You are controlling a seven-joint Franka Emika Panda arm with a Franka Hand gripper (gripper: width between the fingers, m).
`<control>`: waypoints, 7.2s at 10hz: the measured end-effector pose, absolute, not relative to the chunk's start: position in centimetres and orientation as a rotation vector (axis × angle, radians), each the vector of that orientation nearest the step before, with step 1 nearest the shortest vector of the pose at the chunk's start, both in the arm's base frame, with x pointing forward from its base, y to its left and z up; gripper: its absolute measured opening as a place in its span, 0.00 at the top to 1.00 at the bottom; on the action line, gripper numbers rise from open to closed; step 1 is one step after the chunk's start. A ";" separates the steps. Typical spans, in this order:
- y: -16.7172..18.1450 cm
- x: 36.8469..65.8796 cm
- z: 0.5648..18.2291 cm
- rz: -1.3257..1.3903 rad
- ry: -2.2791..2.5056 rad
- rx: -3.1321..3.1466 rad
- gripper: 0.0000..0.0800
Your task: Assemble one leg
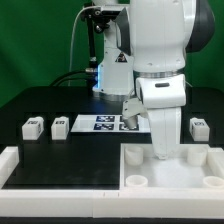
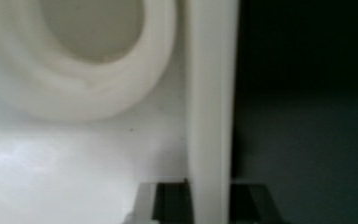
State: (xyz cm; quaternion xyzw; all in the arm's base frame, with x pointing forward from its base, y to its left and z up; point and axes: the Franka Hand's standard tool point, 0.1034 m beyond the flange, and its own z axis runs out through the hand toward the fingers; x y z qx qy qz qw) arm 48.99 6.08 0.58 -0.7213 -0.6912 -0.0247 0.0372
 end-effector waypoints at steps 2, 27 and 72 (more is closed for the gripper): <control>6.1 49.0 0.6 -0.076 -2.121 -2.215 0.92; 14.7 44.3 6.4 -0.082 -0.798 -2.950 0.19; 13.2 49.6 11.0 0.855 -0.140 -2.837 0.64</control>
Offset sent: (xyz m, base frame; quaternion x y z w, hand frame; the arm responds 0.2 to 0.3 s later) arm 0.0000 0.0000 0.0000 0.0000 0.0000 0.0000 1.0000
